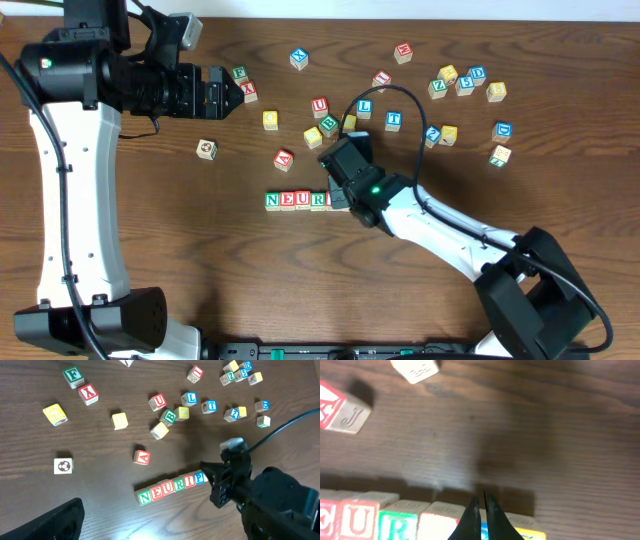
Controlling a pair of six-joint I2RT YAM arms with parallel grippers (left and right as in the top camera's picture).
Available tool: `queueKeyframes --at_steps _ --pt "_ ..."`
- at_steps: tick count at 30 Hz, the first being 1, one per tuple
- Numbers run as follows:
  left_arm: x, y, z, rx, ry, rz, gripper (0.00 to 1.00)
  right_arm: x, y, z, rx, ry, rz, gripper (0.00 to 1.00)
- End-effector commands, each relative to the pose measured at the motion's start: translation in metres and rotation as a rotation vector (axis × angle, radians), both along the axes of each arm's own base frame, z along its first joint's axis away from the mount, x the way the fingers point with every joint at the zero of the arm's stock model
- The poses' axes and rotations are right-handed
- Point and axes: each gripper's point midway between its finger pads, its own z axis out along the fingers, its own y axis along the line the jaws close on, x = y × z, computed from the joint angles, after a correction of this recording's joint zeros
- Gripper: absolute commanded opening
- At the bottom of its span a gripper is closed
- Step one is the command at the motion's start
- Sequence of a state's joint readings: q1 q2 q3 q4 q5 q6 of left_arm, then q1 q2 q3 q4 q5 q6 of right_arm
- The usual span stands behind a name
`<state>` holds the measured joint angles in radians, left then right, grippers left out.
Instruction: Spell out NEURIPS
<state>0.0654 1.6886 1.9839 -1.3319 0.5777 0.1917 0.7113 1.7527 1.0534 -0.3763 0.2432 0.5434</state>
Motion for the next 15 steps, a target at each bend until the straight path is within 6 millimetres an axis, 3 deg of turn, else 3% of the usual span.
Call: queueKeyframes --at_steps 1,5,15 --pt "-0.001 0.0 0.008 -0.001 -0.029 -0.012 0.98 0.005 -0.006 0.006 -0.004 -0.022 -0.015 0.01" --pt "-0.001 0.0 0.008 -0.001 -0.029 -0.012 0.98 0.004 -0.008 0.005 -0.01 -0.018 -0.02 0.01" --pt "-0.001 0.0 0.008 -0.001 -0.029 -0.012 0.98 0.001 -0.034 0.002 -0.052 -0.014 -0.208 0.01"
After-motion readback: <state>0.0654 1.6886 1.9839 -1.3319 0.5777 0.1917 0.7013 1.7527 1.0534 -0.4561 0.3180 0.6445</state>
